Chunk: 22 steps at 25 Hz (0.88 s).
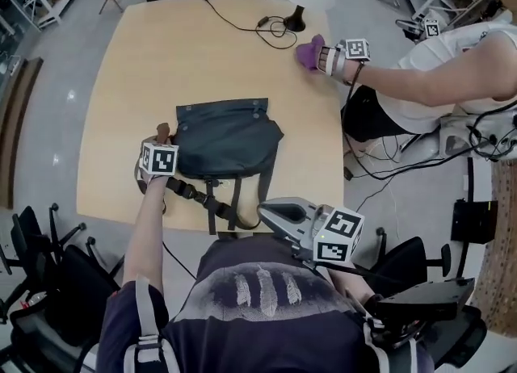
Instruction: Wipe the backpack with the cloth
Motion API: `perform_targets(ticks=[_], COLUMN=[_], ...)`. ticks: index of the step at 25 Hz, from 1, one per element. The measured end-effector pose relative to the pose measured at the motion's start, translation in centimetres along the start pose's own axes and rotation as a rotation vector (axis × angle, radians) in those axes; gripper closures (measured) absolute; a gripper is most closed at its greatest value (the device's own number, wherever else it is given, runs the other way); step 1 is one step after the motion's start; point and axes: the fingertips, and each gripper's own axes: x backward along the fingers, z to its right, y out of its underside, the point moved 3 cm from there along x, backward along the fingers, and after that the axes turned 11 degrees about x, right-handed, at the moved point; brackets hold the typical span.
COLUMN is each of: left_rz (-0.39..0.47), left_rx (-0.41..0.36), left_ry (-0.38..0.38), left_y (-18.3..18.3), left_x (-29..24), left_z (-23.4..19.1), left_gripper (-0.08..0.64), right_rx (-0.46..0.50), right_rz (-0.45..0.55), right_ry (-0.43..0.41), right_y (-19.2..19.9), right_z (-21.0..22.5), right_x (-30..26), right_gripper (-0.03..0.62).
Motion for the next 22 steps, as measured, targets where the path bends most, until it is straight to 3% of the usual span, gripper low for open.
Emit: perform_targets(ticks=[7, 12, 17, 22], left_rz=[-0.099, -0.116, -0.125, -0.158], left_rx=[-0.080, -0.026, -0.038, -0.129], left_ry=[0.010, 0.047, 0.111, 0.146], left_y=[-1.1, -2.5, -4.6, -5.8], left_x=[-1.1, -0.7, -1.2, -1.9], left_z=[3.6, 5.1, 9.6, 13.4], left_gripper=[0.505, 0.505, 0.505, 0.505], right_rx=[-0.038, -0.049, -0.052, -0.068], right_rz=[0.051, 0.048, 0.060, 0.073], right_ry=[0.017, -0.005, -0.019, -0.026], right_y=[-0.4, -0.3, -0.7, -0.7], right_z=[2.9, 4.8, 6.5, 7.7], right_x=[3.7, 5.3, 6.9, 8.4], right_gripper=[0.591, 0.591, 0.591, 0.591])
